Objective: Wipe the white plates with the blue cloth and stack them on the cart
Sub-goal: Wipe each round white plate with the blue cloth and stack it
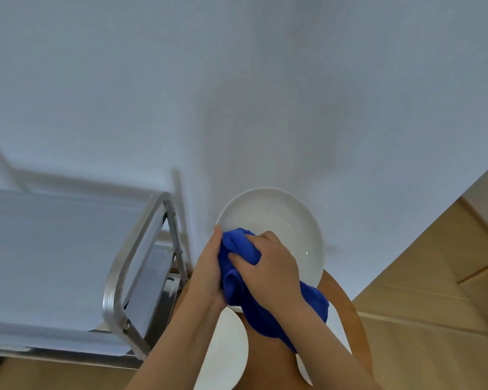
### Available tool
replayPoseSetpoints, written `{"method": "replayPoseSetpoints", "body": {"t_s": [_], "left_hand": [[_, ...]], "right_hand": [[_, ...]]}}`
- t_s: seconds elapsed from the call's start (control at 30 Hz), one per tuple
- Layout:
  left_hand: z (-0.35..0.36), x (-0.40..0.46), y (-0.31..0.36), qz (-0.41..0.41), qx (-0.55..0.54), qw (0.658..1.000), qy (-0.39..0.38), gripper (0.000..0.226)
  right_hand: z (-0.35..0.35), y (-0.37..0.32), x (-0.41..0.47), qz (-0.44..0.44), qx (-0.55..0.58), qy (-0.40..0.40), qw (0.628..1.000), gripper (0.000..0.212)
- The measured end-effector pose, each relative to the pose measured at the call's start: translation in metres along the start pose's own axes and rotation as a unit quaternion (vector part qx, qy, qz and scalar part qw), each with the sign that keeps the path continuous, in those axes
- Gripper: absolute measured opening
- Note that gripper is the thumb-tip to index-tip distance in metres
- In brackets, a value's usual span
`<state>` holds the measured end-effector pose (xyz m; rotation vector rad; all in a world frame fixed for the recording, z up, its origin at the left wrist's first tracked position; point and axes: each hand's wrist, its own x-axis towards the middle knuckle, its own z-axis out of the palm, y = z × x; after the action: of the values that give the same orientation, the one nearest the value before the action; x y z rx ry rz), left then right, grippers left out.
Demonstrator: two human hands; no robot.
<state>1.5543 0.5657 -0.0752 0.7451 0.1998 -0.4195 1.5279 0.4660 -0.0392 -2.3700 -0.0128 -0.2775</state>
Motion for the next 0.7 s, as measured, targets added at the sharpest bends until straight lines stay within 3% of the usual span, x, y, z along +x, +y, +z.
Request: {"method": "replayPoseSetpoints", "body": {"t_s": [0.17,0.27,0.37,0.43,0.57,0.7], "left_hand": [[-0.005,0.009,-0.001,-0.042,0.026,0.998,0.036,0.072],[-0.006,0.013,0.006,-0.051,0.032,0.998,-0.006,0.076],[-0.01,0.014,0.005,-0.028,0.069,0.997,-0.015,0.07],[-0.007,0.012,0.008,-0.014,0.08,0.997,0.008,0.069],[0.001,0.012,0.013,0.007,0.141,0.99,0.018,0.065],[0.011,0.004,0.012,0.01,0.166,0.986,-0.018,0.051]], "right_hand": [[-0.016,0.015,-0.017,-0.004,-0.111,-0.136,0.985,0.017],[-0.037,0.03,-0.022,0.031,-0.145,-0.213,0.966,0.016],[-0.056,0.043,-0.023,0.075,-0.189,-0.241,0.949,0.019],[-0.062,0.045,-0.022,0.059,-0.237,-0.201,0.949,0.013],[-0.057,0.022,-0.013,-0.063,-0.15,0.036,0.986,0.024],[-0.041,0.014,0.009,-0.238,-0.263,0.149,0.923,0.033]]}}
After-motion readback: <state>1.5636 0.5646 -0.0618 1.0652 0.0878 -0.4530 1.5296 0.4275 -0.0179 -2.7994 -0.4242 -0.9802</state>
